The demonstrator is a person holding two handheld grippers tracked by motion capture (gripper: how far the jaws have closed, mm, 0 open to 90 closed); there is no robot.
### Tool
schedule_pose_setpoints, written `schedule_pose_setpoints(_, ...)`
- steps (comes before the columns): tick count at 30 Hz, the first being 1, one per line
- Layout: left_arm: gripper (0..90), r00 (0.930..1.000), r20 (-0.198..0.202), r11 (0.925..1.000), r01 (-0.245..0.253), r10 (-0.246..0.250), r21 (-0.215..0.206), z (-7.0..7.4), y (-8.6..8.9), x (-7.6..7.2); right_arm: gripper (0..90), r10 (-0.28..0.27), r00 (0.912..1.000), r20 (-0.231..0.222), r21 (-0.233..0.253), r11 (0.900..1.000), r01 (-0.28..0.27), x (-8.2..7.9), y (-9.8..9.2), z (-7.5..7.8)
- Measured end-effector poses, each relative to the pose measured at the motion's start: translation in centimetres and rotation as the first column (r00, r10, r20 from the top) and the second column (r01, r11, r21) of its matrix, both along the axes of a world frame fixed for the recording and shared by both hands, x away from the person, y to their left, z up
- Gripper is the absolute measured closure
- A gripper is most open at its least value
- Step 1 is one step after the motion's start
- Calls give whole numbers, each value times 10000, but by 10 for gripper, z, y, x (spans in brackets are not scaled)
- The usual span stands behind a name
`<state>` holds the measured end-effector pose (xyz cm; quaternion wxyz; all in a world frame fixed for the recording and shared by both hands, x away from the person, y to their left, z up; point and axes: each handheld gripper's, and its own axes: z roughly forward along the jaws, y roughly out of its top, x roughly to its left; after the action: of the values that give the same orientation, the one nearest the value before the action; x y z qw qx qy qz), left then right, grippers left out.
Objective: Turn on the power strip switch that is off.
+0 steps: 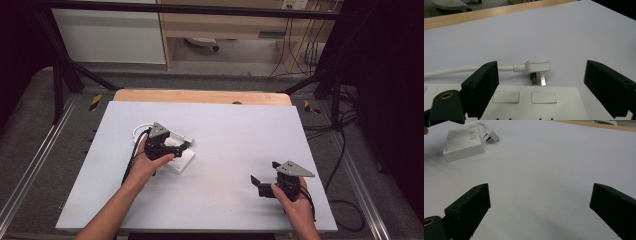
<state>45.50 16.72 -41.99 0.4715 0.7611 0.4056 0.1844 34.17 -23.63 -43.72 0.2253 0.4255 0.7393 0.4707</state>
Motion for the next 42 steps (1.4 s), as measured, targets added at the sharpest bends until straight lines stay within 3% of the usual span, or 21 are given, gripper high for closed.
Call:
schedule_pose_setpoints(8,111,9998,-138,9992,116,-122,-384,9,1,-4,32,-1,10000,22,14,10000,1,0,0,0)
schedule_pose_setpoints(20,102,10000,-32,9994,73,-74,-349,24,17,-16,27,26,10000,-20,54,10000,-26,0,1,1)
schedule_pose_setpoints(42,96,9974,507,9964,-478,514,-699,41,77,-53,22,81,10000,10,67,9999,-81,0,0,0)
